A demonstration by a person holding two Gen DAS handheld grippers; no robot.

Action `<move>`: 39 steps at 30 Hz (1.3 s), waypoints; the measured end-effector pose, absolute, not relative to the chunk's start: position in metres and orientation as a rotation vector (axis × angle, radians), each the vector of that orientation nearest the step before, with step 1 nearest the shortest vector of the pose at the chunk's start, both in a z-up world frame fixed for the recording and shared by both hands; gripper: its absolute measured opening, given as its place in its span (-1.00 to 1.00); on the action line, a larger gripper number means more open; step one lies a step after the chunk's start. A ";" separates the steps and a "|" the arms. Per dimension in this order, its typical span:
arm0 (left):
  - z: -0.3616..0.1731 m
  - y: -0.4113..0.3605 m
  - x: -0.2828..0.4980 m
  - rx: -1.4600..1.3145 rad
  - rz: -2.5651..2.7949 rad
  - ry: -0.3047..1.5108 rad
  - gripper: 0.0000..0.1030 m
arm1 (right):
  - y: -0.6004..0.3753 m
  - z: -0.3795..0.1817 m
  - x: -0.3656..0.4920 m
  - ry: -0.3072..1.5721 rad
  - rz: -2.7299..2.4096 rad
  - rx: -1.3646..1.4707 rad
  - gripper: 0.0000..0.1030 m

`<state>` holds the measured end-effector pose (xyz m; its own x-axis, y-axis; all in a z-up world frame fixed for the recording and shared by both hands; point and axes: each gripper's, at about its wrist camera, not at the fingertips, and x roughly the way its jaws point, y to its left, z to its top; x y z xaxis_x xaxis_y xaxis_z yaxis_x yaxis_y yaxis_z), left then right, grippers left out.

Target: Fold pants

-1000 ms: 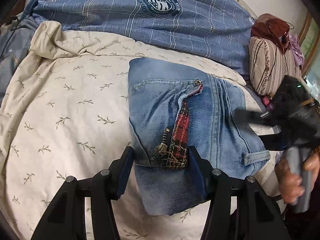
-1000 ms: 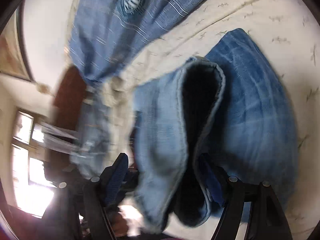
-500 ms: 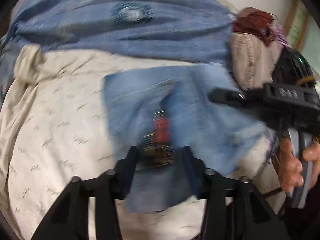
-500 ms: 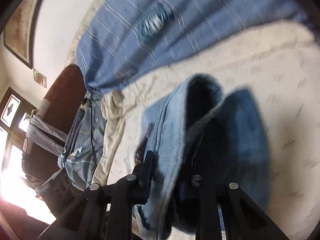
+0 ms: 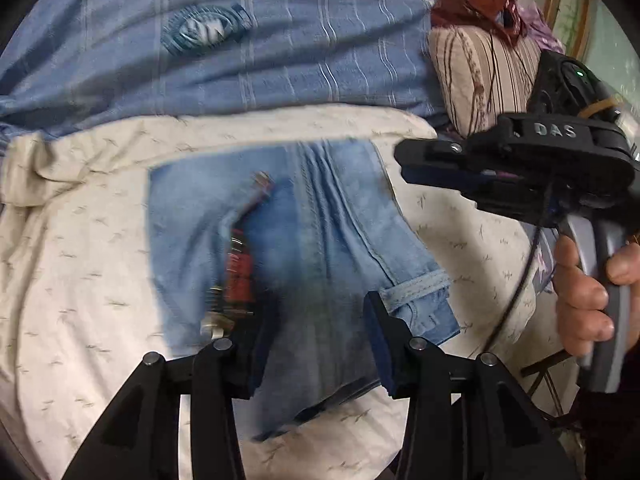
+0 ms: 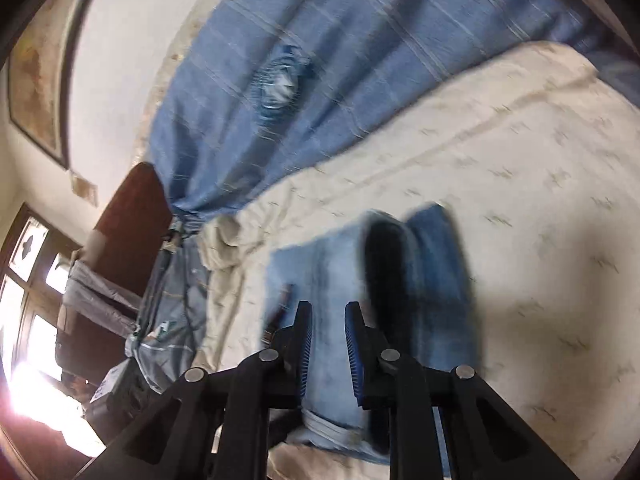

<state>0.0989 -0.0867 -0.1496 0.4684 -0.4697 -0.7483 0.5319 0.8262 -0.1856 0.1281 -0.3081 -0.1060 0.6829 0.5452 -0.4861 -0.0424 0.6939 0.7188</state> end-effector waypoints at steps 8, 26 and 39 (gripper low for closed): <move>-0.144 -0.042 0.107 0.095 -0.487 0.865 -0.08 | -0.259 -0.111 0.179 0.811 0.340 0.678 -0.62; -0.191 -0.053 0.134 0.137 -0.446 0.990 0.51 | -0.281 -0.181 0.208 0.987 0.226 0.828 -0.71; -0.132 -0.010 0.122 0.047 -0.316 0.879 0.73 | -0.264 -0.121 0.148 0.936 0.230 0.627 -0.65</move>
